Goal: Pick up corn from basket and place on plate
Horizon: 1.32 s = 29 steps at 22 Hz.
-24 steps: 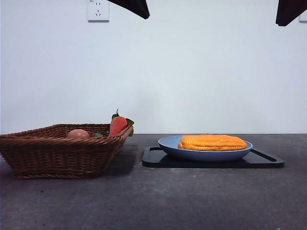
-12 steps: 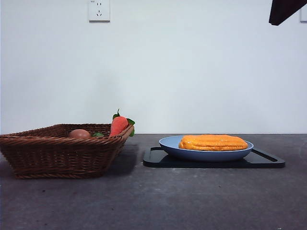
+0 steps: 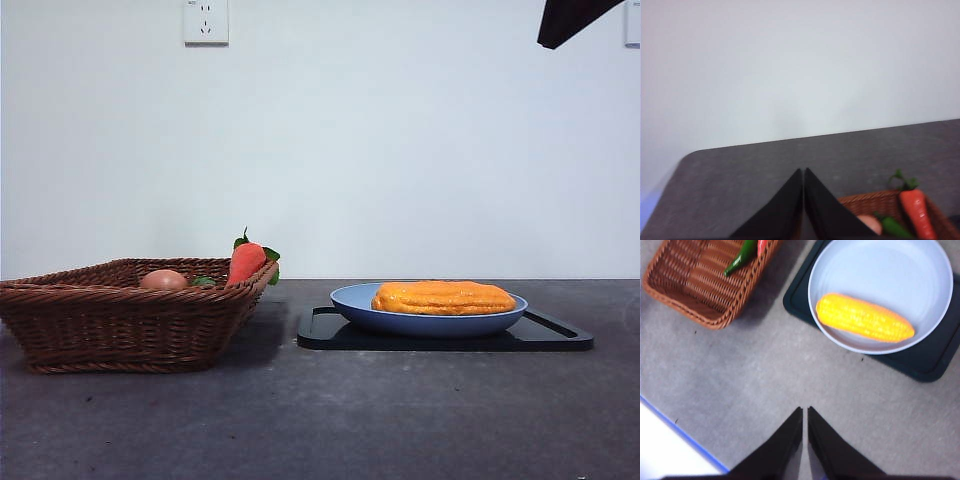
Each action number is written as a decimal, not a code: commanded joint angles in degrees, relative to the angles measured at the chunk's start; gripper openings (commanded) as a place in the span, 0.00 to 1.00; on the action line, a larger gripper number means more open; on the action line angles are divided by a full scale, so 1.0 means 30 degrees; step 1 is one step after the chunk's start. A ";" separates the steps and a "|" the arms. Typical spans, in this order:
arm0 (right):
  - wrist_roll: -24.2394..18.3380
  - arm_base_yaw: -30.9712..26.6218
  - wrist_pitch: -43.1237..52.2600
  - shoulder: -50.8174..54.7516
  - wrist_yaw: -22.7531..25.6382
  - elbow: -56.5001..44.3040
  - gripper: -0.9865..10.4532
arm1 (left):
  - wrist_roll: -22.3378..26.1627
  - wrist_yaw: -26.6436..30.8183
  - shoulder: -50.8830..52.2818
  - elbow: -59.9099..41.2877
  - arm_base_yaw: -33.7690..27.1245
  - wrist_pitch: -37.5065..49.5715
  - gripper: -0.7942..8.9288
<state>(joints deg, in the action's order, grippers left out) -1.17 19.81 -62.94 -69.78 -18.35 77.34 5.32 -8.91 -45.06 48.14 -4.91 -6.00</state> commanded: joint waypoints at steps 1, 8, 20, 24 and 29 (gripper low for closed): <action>0.0175 0.0051 0.0634 -0.0182 0.0007 0.0284 0.09 | -0.0015 0.0058 0.1821 -0.2295 -0.0634 0.1209 0.09; 0.0175 0.0051 0.2091 -0.0182 0.0007 0.0291 0.09 | -0.0168 0.0058 0.6331 -0.8167 -0.1209 0.2943 0.09; 0.0175 0.0051 0.5085 -0.0182 0.0007 0.0291 0.09 | -0.1151 0.0058 1.2284 -1.4739 -0.1239 0.2980 0.09; 0.0175 0.0051 0.6266 -0.0182 0.0007 0.0291 0.09 | -0.1355 0.0051 1.3420 -1.5307 -0.1239 0.2106 0.09; 0.0175 0.0051 0.7774 -0.0182 0.0007 0.0291 0.09 | -0.1508 0.0058 1.4783 -1.5934 -0.1239 0.1013 0.09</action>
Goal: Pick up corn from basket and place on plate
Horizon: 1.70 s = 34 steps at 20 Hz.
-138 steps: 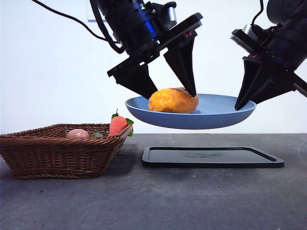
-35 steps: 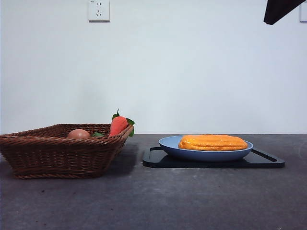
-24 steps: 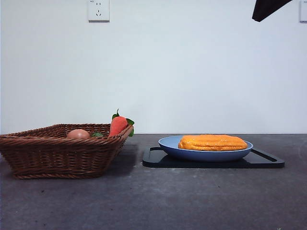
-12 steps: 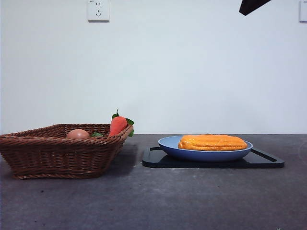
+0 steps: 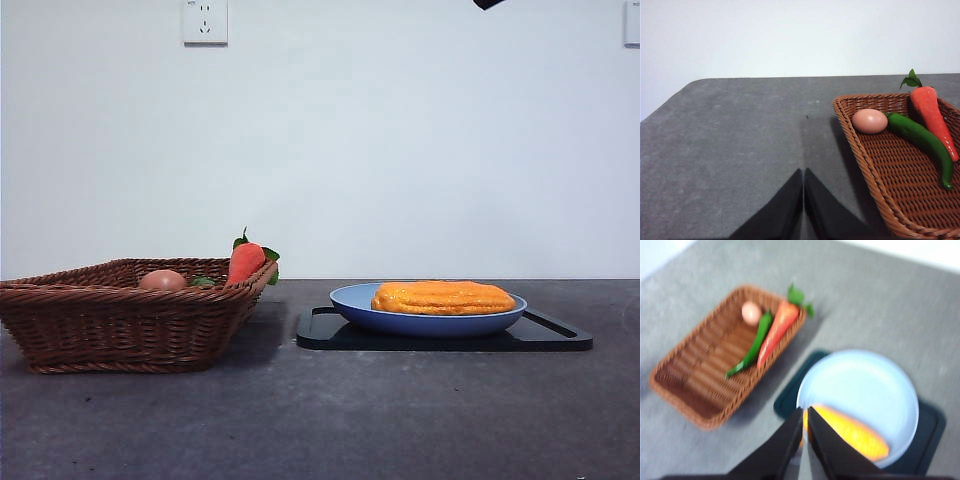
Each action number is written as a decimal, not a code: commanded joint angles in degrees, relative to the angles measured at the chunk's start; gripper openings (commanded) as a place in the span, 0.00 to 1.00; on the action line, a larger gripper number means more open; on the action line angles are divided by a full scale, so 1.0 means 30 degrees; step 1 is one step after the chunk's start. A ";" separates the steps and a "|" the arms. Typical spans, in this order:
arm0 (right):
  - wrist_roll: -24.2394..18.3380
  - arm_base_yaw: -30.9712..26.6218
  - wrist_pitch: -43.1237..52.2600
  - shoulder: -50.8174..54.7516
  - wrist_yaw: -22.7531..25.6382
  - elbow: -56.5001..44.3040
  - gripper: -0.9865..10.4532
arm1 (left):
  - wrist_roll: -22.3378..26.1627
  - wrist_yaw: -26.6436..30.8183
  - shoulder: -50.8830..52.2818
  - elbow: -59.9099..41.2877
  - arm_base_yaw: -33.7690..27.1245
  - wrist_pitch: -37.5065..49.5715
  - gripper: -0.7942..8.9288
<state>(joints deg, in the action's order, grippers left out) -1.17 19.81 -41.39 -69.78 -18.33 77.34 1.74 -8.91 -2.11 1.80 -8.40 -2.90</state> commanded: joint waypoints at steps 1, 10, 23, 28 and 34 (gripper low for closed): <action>0.0175 0.0051 0.0838 -0.0182 -0.0007 0.0291 0.09 | -0.0335 0.0051 0.0721 -0.0554 -0.0073 -0.0408 0.09; 0.0175 0.0029 0.3395 -0.0182 0.0131 0.0291 0.09 | -0.0474 0.0044 0.0517 -0.0539 -0.0073 -0.2433 0.09; 0.0175 0.0029 0.6324 -0.0182 0.0131 0.0291 0.09 | -0.0452 0.0044 0.0481 -0.0539 -0.0073 -0.2127 0.09; 0.0175 0.0015 0.6805 -0.0182 0.0131 0.0291 0.09 | -0.0452 0.0044 0.0481 -0.0539 -0.0073 -0.2127 0.09; -0.0233 -0.0036 0.6958 -0.0182 0.0146 0.0291 0.09 | -0.0444 0.0044 0.0488 -0.0539 -0.0073 -0.2127 0.09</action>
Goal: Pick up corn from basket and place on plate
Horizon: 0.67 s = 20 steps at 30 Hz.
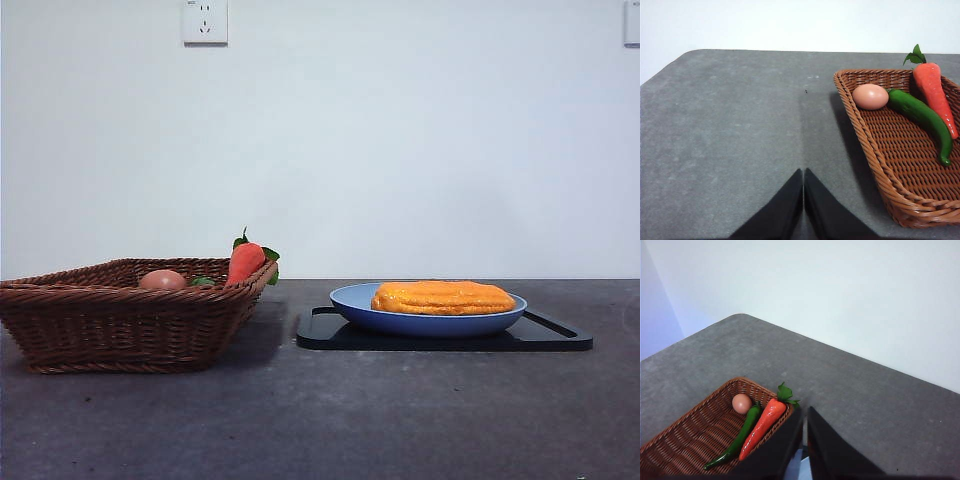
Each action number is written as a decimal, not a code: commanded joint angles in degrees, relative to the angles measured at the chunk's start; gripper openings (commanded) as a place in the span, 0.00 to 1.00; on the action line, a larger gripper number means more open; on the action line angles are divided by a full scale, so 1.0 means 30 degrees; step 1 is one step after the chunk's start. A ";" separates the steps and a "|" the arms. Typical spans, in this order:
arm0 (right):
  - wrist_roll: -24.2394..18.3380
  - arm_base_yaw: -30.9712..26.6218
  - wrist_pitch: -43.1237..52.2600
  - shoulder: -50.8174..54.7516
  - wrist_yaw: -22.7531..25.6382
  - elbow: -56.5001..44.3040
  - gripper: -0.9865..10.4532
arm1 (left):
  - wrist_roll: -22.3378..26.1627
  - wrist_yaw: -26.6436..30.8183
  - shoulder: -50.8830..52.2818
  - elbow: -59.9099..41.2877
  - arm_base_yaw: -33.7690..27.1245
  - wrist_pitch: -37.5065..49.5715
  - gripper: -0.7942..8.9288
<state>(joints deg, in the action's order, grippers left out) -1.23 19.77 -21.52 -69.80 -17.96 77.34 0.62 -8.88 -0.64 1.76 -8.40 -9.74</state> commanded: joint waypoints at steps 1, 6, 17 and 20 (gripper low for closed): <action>-0.0328 -0.0066 0.0459 -0.0175 0.0066 0.0291 0.09 | -0.0073 0.0036 -0.0007 -0.0525 -0.0073 0.0160 0.09; -0.1734 -0.1078 0.0131 0.0233 0.1333 0.0219 0.09 | -0.0073 0.0036 0.0000 -0.0525 -0.0073 0.0160 0.09; -0.1115 -0.6251 0.2477 0.7096 0.1501 -0.6062 0.09 | -0.0073 0.0036 0.0000 -0.0525 -0.0073 0.0182 0.09; -0.0707 -0.7679 0.3745 0.9828 0.1530 -0.9056 0.09 | -0.0073 0.0036 0.0000 -0.0525 -0.0073 0.0189 0.09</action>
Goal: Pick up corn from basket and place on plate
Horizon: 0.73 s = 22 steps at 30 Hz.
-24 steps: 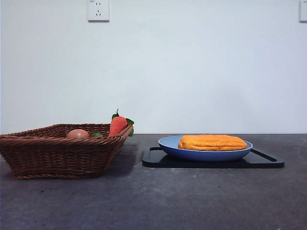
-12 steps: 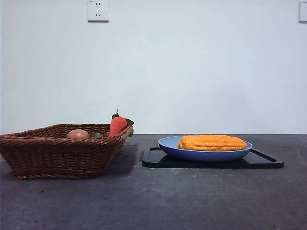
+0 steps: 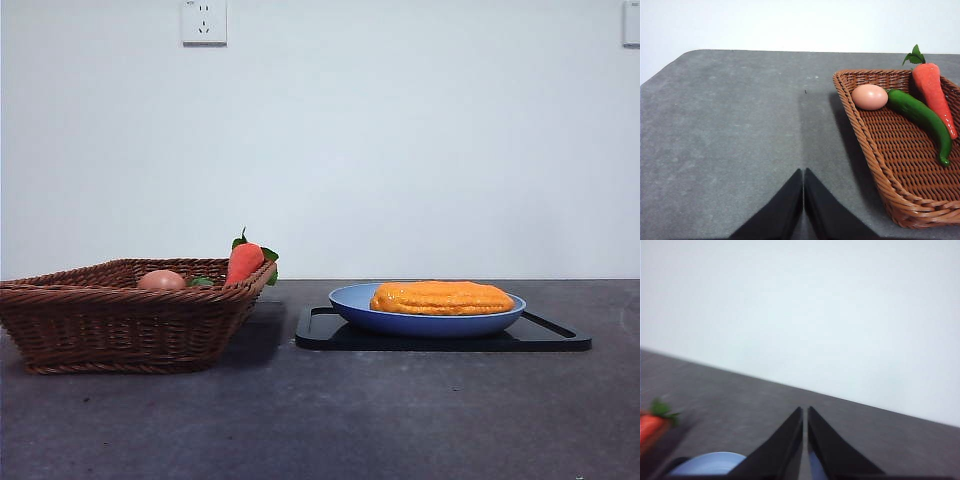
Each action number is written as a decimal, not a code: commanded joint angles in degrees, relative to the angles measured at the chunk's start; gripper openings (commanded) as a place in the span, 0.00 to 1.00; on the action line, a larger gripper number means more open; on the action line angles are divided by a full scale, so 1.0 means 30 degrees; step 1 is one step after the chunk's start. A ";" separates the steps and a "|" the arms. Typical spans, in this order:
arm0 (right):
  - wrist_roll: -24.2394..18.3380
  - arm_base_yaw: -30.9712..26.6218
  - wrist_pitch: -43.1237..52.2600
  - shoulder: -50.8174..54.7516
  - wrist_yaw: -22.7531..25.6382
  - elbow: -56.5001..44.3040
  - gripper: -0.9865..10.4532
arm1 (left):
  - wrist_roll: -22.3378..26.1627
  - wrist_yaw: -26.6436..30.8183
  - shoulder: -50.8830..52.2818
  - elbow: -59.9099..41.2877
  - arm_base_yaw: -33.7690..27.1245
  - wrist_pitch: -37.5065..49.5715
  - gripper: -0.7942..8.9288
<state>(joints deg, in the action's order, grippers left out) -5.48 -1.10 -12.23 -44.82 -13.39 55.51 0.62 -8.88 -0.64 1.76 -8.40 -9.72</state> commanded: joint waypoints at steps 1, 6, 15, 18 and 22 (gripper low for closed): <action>0.0736 -0.1144 0.1035 0.2441 0.0022 -0.2841 0.09 | -0.0073 0.0036 0.0000 -0.0525 -0.0073 0.0175 0.09; 0.0692 -0.2368 0.2892 0.6586 0.1668 -0.7701 0.09 | -0.0073 0.0036 0.0000 -0.0525 -0.0073 0.0168 0.09; 0.0707 -0.2514 0.7206 1.1978 0.2244 -1.4994 0.09 | -0.0073 0.0029 0.0000 -0.0525 -0.0073 0.0175 0.09; 0.0692 -0.2375 0.7519 1.2917 0.2062 -1.6393 0.09 | -0.0080 0.0036 0.0000 -0.0525 -0.0073 0.0175 0.09; 0.0699 -0.2106 0.7504 1.3865 0.1909 -1.7813 0.09 | -0.0080 0.0036 0.0000 -0.0525 -0.0073 0.0175 0.09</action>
<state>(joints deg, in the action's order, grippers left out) -4.05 -7.51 9.58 -3.46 -7.51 2.35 0.62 -8.88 -0.64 1.76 -8.40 -9.72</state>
